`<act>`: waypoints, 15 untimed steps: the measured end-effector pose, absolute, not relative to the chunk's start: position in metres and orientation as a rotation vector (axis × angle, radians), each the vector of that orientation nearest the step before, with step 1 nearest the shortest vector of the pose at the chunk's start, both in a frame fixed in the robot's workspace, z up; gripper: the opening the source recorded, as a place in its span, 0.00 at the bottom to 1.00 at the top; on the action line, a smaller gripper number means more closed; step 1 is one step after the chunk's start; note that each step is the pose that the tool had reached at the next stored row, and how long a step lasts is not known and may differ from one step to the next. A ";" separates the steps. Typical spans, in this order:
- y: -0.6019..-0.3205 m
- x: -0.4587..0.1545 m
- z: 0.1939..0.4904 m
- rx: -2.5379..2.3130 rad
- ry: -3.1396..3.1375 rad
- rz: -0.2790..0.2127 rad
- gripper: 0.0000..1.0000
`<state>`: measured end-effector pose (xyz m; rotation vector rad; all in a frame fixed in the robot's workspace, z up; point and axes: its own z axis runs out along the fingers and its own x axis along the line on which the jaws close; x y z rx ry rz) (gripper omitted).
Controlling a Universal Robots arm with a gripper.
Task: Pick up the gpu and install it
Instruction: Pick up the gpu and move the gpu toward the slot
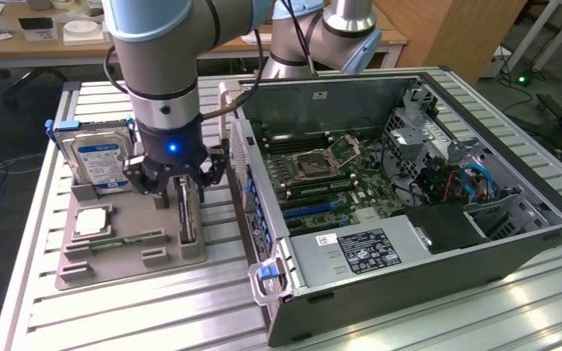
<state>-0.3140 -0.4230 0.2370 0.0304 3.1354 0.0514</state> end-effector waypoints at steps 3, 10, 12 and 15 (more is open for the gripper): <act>-0.421 -0.314 0.232 0.056 3.135 0.050 0.59; -0.417 -0.314 0.219 0.085 3.134 0.038 0.59; -0.417 -0.314 0.218 0.087 3.134 0.031 0.59; -0.417 -0.314 0.218 0.087 3.134 0.030 0.59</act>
